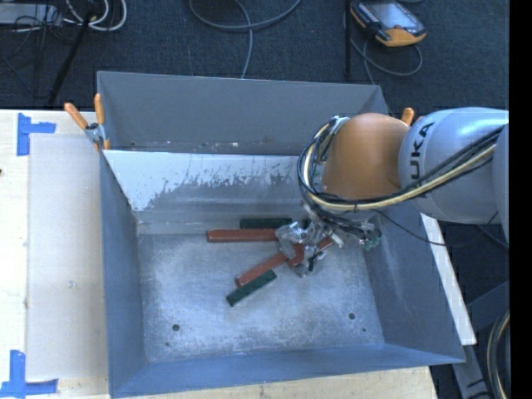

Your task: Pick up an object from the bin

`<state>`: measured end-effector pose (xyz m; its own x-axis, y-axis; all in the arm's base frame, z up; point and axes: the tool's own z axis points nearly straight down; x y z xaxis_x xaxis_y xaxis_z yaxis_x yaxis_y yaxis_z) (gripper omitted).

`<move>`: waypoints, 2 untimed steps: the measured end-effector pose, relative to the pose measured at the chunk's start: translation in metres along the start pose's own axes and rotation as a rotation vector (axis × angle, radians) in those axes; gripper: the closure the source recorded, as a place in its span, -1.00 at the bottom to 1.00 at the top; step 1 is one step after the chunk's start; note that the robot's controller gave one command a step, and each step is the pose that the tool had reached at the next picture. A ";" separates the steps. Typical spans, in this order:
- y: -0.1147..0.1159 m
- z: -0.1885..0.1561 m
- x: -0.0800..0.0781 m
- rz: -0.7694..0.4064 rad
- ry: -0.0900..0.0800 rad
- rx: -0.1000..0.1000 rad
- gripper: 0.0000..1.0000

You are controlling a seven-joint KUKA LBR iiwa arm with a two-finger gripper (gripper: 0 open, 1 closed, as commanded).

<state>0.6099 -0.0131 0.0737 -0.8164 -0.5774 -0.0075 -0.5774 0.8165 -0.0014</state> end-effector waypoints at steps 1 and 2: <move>0.012 -0.102 0.009 -0.093 0.001 0.002 1.00; 0.012 -0.097 0.011 -0.090 0.006 -0.003 -1.00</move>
Offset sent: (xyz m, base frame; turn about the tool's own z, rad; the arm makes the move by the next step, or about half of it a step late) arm -0.0169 0.0031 0.0970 -0.0938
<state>0.5934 -0.0095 0.1705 -0.7615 -0.6482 -0.0018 -0.6482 0.7615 0.0008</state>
